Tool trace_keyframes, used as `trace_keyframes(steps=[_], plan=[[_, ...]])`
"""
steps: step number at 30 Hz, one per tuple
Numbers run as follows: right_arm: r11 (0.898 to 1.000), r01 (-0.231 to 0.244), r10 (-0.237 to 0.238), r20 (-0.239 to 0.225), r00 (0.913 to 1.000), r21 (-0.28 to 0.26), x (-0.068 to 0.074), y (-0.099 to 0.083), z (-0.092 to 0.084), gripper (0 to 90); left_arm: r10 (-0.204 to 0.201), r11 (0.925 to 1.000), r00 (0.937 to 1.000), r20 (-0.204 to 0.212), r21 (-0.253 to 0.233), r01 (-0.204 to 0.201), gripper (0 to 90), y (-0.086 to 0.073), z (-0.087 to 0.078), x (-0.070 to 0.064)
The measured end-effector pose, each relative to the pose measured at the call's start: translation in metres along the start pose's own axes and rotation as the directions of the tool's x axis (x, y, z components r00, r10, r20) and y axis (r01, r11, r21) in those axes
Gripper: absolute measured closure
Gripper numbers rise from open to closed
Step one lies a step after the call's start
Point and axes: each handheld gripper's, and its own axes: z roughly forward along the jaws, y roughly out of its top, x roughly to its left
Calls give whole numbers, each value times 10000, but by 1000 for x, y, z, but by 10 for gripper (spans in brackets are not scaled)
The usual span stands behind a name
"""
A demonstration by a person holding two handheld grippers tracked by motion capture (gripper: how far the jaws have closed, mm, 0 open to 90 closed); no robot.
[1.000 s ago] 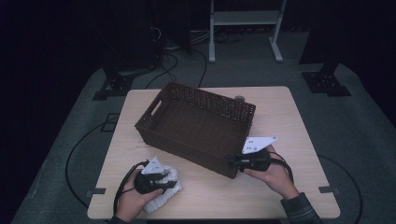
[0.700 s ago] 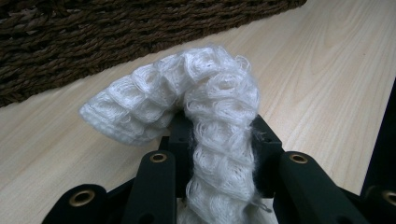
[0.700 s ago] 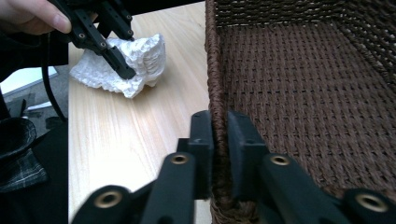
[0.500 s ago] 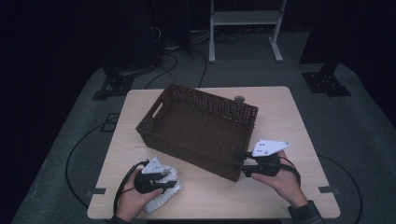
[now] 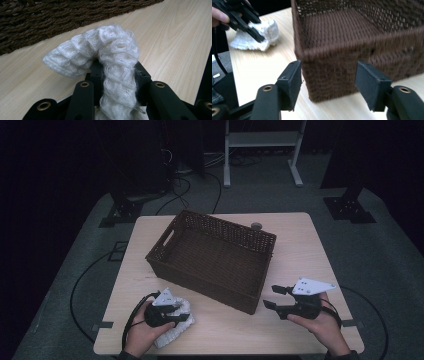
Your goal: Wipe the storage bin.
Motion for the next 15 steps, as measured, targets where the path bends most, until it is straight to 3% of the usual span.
trace_keyframes(steps=[5,15], plan=[[9981,-256,253,56,9997,564,-2,-18,13,332,-24,10000,10000,-12,22,24,678,0,0,1],[9887,-188,146,295,9995,1487,6,-32,41,306,-19,10000,10000,-25,27,19,677,-1,-1,1]])
